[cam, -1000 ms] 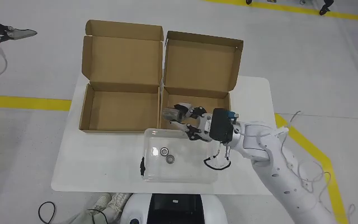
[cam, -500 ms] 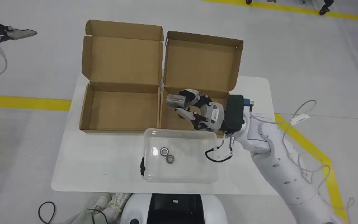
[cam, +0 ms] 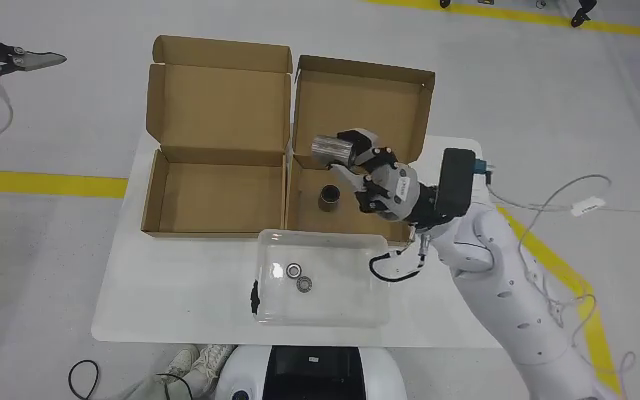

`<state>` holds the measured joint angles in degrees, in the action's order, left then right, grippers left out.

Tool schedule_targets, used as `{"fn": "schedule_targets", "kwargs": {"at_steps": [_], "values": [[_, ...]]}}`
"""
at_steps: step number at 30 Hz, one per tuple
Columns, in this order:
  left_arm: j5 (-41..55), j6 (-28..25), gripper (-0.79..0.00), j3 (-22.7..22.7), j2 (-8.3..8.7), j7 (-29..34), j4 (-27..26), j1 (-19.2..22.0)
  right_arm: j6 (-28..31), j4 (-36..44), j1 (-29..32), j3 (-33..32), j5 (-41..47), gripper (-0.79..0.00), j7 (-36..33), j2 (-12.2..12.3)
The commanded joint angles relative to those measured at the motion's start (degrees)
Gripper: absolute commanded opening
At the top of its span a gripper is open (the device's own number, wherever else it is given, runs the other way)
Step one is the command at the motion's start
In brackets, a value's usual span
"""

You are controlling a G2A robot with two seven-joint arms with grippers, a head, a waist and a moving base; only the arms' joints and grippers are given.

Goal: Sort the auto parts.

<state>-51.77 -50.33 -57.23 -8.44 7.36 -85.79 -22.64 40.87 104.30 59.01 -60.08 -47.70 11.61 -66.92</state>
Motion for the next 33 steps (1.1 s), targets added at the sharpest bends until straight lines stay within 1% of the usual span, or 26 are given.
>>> {"fn": "schedule_targets", "kwargs": {"at_steps": [1, 9, 15, 20, 27, 33], "values": [[0.0, 0.0, 0.0, 0.0, 0.0, 0.0, 0.0, 0.0, -0.68, 0.41, -0.98, -0.18, 1.59, -0.785, 1.29, -0.29], [0.0, 0.0, 0.0, 0.0, 0.0, 0.0, 0.0, 0.0, -0.84, 1.36, -5.22, 0.14, 2.89, -0.785, 4.25, -1.47], [0.0, 0.0, 0.0, 0.0, 0.0, 0.0, 0.0, 0.0, 0.15, 0.27, -5.89, 0.54, 0.71, -0.785, 6.44, -2.08], [0.0, 0.0, 0.0, 0.0, 0.0, 0.0, 0.0, 0.0, 0.22, -1.13, -4.53, 0.26, -3.86, -0.785, 3.36, -1.98], [0.0, 0.0, 0.0, 0.0, 0.0, 0.0, 0.0, 0.0, -0.22, -2.02, 0.11, -1.37, -8.77, -0.785, -0.29, -1.38], [0.0, 0.0, 0.0, 0.0, 0.0, 0.0, 0.0, 0.0, -3.3, -1.95, 3.11, -2.74, -16.83, -0.785, -5.46, -0.79]]}}
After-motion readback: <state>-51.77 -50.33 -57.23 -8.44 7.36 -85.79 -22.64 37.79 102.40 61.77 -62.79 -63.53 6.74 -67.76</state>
